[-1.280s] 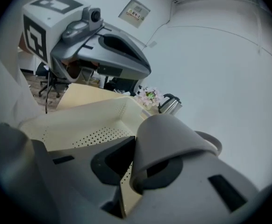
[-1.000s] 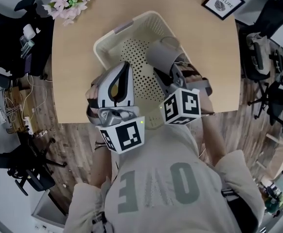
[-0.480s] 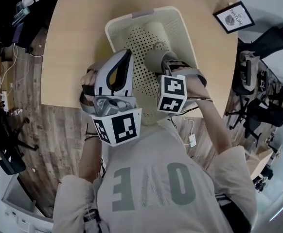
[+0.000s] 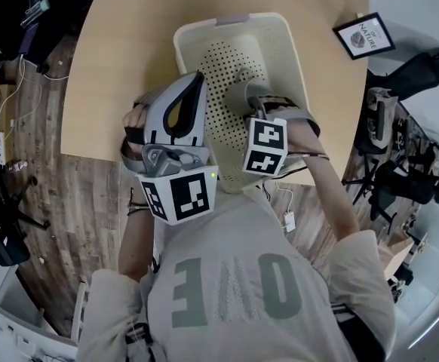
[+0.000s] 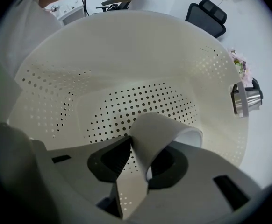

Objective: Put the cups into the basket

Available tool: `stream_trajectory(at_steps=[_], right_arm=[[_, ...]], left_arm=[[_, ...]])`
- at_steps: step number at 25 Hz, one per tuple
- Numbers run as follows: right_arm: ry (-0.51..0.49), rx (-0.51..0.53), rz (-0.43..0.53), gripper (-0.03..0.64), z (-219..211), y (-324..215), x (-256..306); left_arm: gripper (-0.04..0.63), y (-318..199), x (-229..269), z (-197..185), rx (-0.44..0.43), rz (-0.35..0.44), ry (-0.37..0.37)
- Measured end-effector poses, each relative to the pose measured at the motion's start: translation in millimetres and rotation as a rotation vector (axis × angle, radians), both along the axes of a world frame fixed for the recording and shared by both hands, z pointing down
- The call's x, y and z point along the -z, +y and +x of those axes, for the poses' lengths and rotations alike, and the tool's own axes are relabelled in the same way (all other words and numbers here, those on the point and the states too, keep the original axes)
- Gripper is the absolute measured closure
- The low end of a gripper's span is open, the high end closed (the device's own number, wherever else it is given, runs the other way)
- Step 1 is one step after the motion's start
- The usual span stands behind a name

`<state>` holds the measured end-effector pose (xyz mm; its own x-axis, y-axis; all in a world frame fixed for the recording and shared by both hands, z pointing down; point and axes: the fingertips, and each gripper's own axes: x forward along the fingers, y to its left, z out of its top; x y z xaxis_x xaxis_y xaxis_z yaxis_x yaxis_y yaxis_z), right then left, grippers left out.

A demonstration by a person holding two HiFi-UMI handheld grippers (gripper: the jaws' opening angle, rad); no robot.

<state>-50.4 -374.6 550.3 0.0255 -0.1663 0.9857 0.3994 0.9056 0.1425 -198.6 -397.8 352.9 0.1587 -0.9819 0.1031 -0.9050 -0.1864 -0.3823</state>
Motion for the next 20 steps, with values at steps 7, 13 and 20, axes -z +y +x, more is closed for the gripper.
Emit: stream_trajectory(at_steps=[7, 13, 20], right_arm=[[-0.013, 0.002, 0.039, 0.499, 8.1, 1.8, 7.8], [-0.076, -0.015, 0.132, 0.5, 7.3, -9.1, 17.5], [-0.189, -0.055, 0.181, 0.5, 3.2, -8.9, 53.6]], left_arm=[[0.586, -2.5, 7.9, 15.0, -0.041, 0.013, -0.015], [0.586, -2.4, 9.8, 31.6, -0.078, 0.015, -0.019], [0.586, -2.2, 12.8, 37.1, -0.085, 0.016, -0.034]])
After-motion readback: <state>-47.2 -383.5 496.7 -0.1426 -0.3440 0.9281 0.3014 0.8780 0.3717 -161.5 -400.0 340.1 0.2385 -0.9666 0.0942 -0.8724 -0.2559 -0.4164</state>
